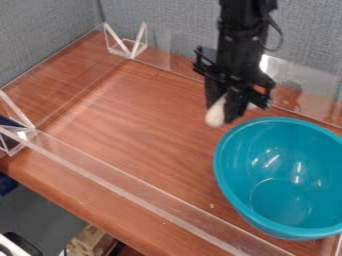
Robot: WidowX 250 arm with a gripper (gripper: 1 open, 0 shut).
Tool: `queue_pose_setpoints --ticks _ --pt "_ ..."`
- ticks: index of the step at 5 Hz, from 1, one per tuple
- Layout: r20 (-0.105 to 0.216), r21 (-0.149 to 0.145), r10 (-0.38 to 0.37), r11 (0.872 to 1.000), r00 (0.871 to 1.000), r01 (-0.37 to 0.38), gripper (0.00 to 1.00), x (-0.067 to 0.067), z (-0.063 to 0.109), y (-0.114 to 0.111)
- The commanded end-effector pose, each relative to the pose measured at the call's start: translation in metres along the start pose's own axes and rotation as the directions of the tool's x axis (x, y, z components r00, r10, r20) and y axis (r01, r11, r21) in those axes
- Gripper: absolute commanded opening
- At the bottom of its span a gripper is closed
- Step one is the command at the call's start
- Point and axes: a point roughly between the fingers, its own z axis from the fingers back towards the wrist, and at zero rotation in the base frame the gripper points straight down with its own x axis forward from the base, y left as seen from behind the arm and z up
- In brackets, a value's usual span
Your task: Put the mushroom in the blue bowl
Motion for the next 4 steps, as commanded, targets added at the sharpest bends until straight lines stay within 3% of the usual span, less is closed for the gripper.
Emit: queue_pose_setpoints --ticks 1,2,3,4 --pt "0.061 -0.003 -0.031 1.0 0.998 0.031 0.0 0.004 0.013 -0.029" --pt "0.041 -0.014 -0.081 0.997 0.996 0.082 0.0 0.01 -0.001 -0.059" --pt "0.026 -0.018 -0.091 0.996 0.996 0.091 0.0 0.016 -0.015 -0.074" --pt "0.028 -0.012 -0.081 0.997 0.996 0.081 0.0 0.018 -0.018 -0.07"
